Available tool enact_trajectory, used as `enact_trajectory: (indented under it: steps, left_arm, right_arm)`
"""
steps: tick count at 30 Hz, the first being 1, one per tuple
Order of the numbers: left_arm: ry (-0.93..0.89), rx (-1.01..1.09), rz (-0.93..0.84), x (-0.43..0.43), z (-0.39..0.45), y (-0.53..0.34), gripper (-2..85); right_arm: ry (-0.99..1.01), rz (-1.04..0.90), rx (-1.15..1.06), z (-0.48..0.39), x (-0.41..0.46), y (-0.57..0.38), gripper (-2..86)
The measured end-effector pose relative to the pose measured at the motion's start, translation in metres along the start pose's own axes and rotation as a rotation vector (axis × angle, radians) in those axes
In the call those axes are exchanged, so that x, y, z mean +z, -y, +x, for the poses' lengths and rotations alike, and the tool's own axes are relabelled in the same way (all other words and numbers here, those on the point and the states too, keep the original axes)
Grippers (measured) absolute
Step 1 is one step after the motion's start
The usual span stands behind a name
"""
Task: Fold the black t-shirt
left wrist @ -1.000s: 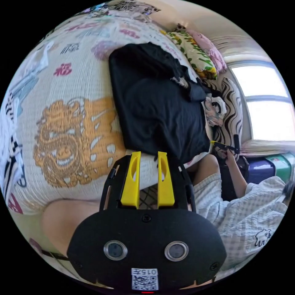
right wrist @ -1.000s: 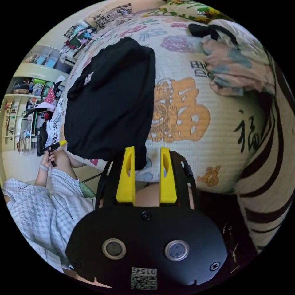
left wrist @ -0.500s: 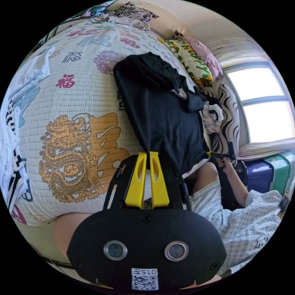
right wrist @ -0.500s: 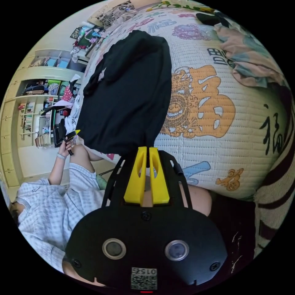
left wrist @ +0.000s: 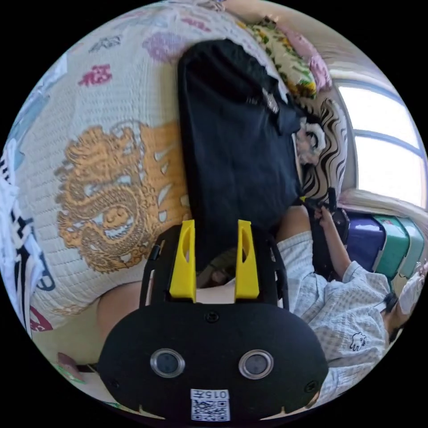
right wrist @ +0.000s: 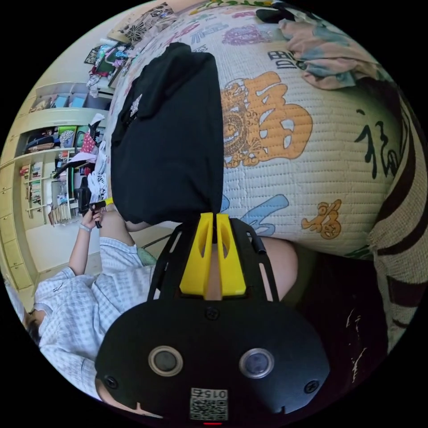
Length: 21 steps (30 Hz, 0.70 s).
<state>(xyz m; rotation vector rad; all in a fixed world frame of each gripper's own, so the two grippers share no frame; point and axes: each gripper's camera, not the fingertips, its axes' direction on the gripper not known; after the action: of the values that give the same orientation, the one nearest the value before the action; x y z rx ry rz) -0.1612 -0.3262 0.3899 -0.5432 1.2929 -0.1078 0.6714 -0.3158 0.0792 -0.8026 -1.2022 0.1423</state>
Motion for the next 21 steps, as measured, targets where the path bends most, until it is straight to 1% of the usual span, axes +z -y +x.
enact_trajectory:
  steps: [3, 6, 7, 11, 13, 15, 17, 18, 19, 21]
  left_arm:
    - [0.043, 0.052, -0.029, 0.003, 0.016, 0.007, 9.8]
    - [0.044, 0.084, -0.209, 0.018, 0.025, 0.018, 3.0]
    - [0.057, 0.097, -0.216, 0.015, 0.029, 0.017, 1.1]
    - [0.07, 0.102, -0.179, -0.017, 0.035, 0.009, -0.3]
    - [0.104, 0.091, -0.158, -0.035, 0.033, 0.004, -0.5]
    - [0.1, 0.07, -0.149, -0.036, 0.029, 0.005, -0.6]
    - [0.103, 0.04, -0.189, -0.025, 0.025, 0.009, -0.6]
    - [0.142, 0.038, -0.237, -0.015, 0.027, 0.011, -0.6]
    - [0.176, 0.054, -0.262, -0.006, 0.031, 0.012, -0.6]
    - [0.171, 0.064, -0.275, 0.0, 0.037, 0.016, -0.7]
  right_arm:
    - [0.016, 0.009, 0.005, -0.003, -0.002, 0.0, 0.0]
    - [-0.002, -0.003, -0.015, -0.01, -0.008, -0.001, -0.1]
    - [-0.02, -0.022, -0.029, -0.015, -0.01, -0.003, -0.1]
    - [-0.09, -0.12, -0.092, -0.037, -0.016, -0.016, -0.5]
    - [-0.102, -0.161, -0.11, -0.045, -0.012, -0.022, -0.7]
    - [-0.076, -0.184, -0.104, -0.048, -0.008, -0.024, -0.8]
    - [-0.061, -0.239, -0.098, -0.053, 0.002, -0.02, -0.7]
    - [-0.06, -0.261, -0.103, -0.055, 0.005, -0.019, -0.7]
    - [-0.087, -0.298, -0.122, -0.062, 0.009, -0.016, -0.7]
    - [-0.152, -0.371, -0.17, -0.075, 0.014, -0.011, -0.6]
